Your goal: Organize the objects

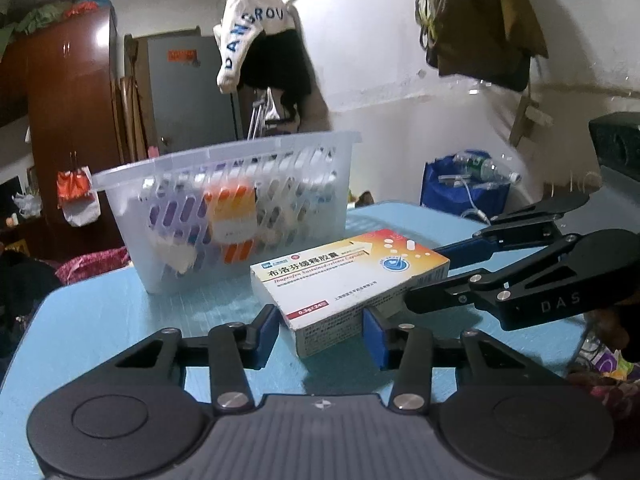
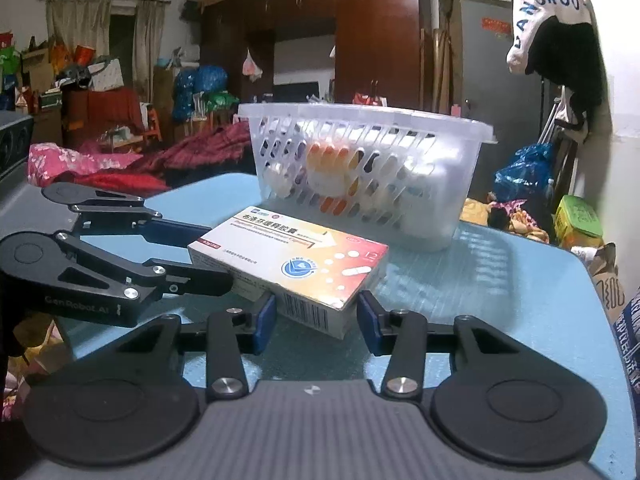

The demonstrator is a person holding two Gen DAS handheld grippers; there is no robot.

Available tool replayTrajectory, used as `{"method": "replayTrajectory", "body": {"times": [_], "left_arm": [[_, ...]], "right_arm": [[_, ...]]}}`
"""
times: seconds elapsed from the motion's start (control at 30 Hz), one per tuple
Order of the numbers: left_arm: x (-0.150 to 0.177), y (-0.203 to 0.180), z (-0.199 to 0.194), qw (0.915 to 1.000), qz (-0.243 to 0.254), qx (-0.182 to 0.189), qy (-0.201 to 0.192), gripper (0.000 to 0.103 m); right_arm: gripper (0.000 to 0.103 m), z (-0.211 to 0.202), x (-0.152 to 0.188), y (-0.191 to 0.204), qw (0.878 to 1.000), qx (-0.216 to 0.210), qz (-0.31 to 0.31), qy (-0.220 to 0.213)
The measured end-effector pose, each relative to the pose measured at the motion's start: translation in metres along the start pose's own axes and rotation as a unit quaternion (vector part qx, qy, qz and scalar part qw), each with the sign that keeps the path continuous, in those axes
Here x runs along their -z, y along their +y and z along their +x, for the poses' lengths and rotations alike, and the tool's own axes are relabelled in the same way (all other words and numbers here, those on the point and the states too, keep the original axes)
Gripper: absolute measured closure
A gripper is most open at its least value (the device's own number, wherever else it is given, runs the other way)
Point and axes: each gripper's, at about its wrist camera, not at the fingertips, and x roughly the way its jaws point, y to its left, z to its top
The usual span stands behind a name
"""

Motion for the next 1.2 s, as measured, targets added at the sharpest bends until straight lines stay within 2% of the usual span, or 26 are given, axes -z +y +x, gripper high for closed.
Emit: {"method": "replayTrajectory", "body": {"times": [0.27,0.47,0.63,0.77,0.93,1.07,1.2], "left_arm": [[-0.019,0.007,-0.030,0.9976,-0.013,0.001,-0.069,0.055],[-0.085,0.014,-0.046,0.9918,0.021,-0.029,-0.123,0.056],[-0.146,0.038,-0.018,0.9879,0.044,-0.045,-0.142,0.058],[-0.165,0.058,0.040,0.9934,0.031,-0.041,-0.103,0.059],[-0.162,0.071,0.106,0.9977,0.010,-0.053,-0.040,0.061],[-0.161,0.073,0.132,0.9968,-0.004,-0.077,-0.019,0.061],[-0.161,0.078,0.141,0.9945,-0.030,-0.098,-0.017,0.060]], "right_arm": [[0.059,-0.024,-0.020,0.007,0.999,0.009,-0.011,-0.044],[0.059,-0.039,-0.082,0.009,0.994,0.030,-0.049,-0.091],[0.060,-0.022,-0.142,-0.017,0.990,0.039,-0.052,-0.123],[0.060,0.020,-0.168,-0.046,0.992,0.055,-0.034,-0.104],[0.061,0.085,-0.165,-0.075,0.995,0.086,-0.013,-0.046],[0.062,0.118,-0.158,-0.085,0.995,0.102,-0.002,-0.015],[0.062,0.127,-0.153,-0.084,0.994,0.113,-0.003,-0.008]]}}
